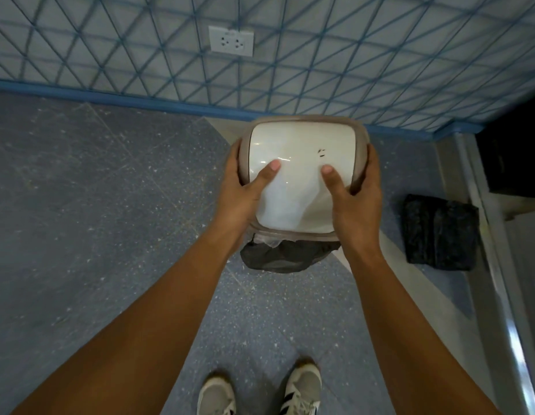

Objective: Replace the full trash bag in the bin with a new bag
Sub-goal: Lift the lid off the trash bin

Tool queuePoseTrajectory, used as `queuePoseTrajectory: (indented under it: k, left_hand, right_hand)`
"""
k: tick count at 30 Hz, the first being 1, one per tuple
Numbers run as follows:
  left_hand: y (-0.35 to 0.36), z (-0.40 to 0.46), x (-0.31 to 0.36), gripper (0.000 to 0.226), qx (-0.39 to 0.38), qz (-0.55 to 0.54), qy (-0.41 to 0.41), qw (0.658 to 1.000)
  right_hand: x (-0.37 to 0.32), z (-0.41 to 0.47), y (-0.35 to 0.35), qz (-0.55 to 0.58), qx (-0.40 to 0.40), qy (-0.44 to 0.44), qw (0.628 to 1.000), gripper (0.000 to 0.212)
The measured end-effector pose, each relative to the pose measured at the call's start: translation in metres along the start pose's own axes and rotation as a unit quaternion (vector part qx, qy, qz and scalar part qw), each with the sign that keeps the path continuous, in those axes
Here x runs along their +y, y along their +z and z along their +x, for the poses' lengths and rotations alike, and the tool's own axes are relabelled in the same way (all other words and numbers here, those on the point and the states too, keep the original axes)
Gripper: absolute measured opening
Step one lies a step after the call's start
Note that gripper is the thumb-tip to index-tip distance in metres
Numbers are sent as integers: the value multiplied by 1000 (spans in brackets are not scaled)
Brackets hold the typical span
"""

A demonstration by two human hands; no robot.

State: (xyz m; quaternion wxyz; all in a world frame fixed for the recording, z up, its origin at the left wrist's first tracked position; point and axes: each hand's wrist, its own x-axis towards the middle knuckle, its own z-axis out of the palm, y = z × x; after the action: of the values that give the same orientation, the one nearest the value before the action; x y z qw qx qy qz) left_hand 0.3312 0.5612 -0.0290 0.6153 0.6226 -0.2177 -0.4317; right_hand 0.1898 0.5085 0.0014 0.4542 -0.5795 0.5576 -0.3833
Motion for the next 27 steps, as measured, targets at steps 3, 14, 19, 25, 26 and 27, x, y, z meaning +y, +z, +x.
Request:
queuePoseTrajectory:
  k: [3, 14, 19, 25, 26, 27]
  left_hand:
    - [3, -10, 21, 70, -6, 0, 38, 999]
    - [-79, -94, 40, 78, 61, 120, 99, 986]
    - [-176, -163, -69, 60, 216, 220, -76, 948]
    - [-181, -152, -207, 59, 267, 196, -232, 914]
    - [-185, -139, -225, 63, 246, 194, -244, 918]
    - [-193, -127, -244, 72, 226, 198, -259, 918]
  right_hand:
    - [-15, -10, -8, 41, 27, -31, 998, 79]
    - [-31, -116, 15, 133, -35, -16, 990, 90]
    - [45, -201, 69, 49, -190, 108, 975, 102]
    - [194, -195, 113, -72, -297, 246, 920, 93]
    - [215, -189, 121, -76, -307, 249, 915, 91]
    - [236, -184, 131, -81, -316, 250, 912, 89]
